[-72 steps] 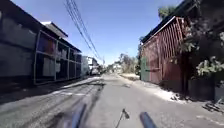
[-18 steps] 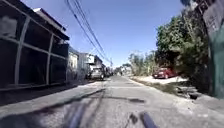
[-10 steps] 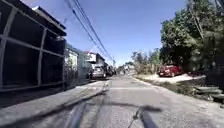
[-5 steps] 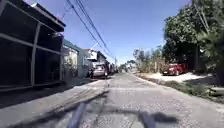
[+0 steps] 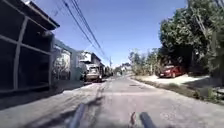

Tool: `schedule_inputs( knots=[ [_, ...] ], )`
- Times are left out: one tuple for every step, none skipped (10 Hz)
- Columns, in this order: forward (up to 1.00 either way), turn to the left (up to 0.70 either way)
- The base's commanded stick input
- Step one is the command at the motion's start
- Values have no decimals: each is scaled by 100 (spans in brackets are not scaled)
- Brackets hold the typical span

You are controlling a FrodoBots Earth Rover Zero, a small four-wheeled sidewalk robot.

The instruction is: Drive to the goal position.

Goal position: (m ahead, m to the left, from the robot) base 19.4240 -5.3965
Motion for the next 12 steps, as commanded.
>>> schedule_inputs(
  knots=[
    [70,0],
    [70,0],
    [70,0],
    [70,0],
    [70,0],
    [70,0],
    [70,0],
    [70,0],
    [58,0],
    [50,0],
    [50,-28],
    [50,-50]
  ],
)
